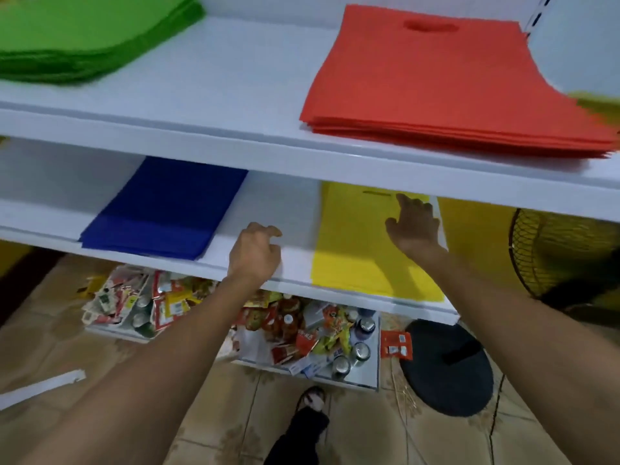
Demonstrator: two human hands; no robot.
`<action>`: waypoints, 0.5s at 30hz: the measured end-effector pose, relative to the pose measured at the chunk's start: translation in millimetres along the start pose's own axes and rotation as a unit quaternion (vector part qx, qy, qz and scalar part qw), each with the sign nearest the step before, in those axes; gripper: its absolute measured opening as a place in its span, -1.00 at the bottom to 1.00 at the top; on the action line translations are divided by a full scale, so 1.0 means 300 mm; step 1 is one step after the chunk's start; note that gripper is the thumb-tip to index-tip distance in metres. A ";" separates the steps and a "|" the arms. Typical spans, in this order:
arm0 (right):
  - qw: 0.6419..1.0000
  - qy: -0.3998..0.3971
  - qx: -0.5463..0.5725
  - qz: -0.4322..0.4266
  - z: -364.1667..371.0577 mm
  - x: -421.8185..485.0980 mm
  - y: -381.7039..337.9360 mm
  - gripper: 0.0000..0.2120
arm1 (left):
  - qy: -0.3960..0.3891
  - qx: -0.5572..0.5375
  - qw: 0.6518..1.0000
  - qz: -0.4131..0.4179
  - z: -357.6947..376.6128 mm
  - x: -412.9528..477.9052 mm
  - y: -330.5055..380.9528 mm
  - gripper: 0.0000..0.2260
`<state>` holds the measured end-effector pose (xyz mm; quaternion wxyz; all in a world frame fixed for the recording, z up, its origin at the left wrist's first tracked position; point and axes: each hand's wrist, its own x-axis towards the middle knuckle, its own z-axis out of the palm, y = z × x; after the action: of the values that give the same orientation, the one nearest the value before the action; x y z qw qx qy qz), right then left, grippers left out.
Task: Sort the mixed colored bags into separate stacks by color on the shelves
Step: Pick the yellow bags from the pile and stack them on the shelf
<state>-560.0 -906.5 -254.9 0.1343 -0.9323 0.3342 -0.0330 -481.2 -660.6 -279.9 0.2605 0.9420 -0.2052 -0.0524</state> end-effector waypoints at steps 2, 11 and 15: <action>0.999 -0.008 0.010 -0.046 -0.040 -0.053 -0.119 -0.53 | 0.034 0.008 0.999 -0.019 -0.106 -0.101 -0.051 -0.69; 0.902 -0.145 0.147 -0.380 -0.127 -0.508 -0.886 -0.44 | 0.224 0.095 0.954 -0.175 -0.738 -0.594 -0.407 -0.65; 0.843 -0.137 0.156 -0.497 -0.172 -0.694 -1.269 -0.46 | 0.290 0.090 0.920 -0.247 -0.980 -0.759 -0.573 -0.67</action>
<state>-495.2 -504.6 -95.7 0.2881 -0.9352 -0.2049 -0.0191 -566.3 -294.5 -117.4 0.2016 0.9562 0.1144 0.1787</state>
